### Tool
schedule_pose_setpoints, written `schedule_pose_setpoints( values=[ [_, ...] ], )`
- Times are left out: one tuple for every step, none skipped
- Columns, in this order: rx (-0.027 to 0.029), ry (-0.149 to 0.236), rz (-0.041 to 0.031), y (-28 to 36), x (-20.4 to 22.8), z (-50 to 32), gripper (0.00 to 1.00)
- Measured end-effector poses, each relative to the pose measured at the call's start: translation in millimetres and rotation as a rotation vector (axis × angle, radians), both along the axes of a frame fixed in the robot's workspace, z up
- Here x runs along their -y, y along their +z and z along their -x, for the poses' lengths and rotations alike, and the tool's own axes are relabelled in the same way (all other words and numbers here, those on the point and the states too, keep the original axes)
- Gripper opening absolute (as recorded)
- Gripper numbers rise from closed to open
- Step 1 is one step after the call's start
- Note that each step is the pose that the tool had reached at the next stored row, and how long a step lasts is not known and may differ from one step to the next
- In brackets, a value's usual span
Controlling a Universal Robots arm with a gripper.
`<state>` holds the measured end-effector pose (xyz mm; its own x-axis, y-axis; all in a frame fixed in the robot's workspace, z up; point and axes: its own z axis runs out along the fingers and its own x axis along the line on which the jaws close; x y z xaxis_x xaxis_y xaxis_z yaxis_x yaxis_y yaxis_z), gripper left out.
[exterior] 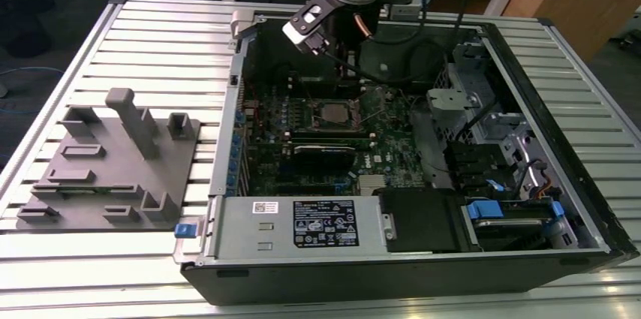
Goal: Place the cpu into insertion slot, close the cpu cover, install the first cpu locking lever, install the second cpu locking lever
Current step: 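Close the cpu cover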
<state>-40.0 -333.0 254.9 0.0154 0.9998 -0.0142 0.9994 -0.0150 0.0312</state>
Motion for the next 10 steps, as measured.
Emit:
schedule_pose_setpoints(
  values=[
    [0.0001,0.0,0.0,0.0,0.0,0.0,0.1],
    [-0.0004,0.0,0.0001,0.3,0.0,0.0,0.1],
    [-0.0005,0.0,0.0002,1.2,0.0,-0.1,0.1],
    [-0.0006,0.0,0.0005,2.5,0.0,-0.1,0.1],
    [-0.0006,0.0,0.001,3.1,0.0,-0.1,0.1],
    [-0.0005,0.0,0.0008,3.2,-0.1,-0.1,0.1],
    [-0.0004,0.0,0.0007,3.2,-0.1,-0.1,0.1],
    [-0.0003,0.0,0.0006,3.2,-0.1,-0.1,0.1],
    [-0.0004,0.0,0.0008,3.3,0.0,-0.3,0.1],
    [-0.0005,0.0,0.0011,3.4,0.0,-1.2,0.1]
  ],
)
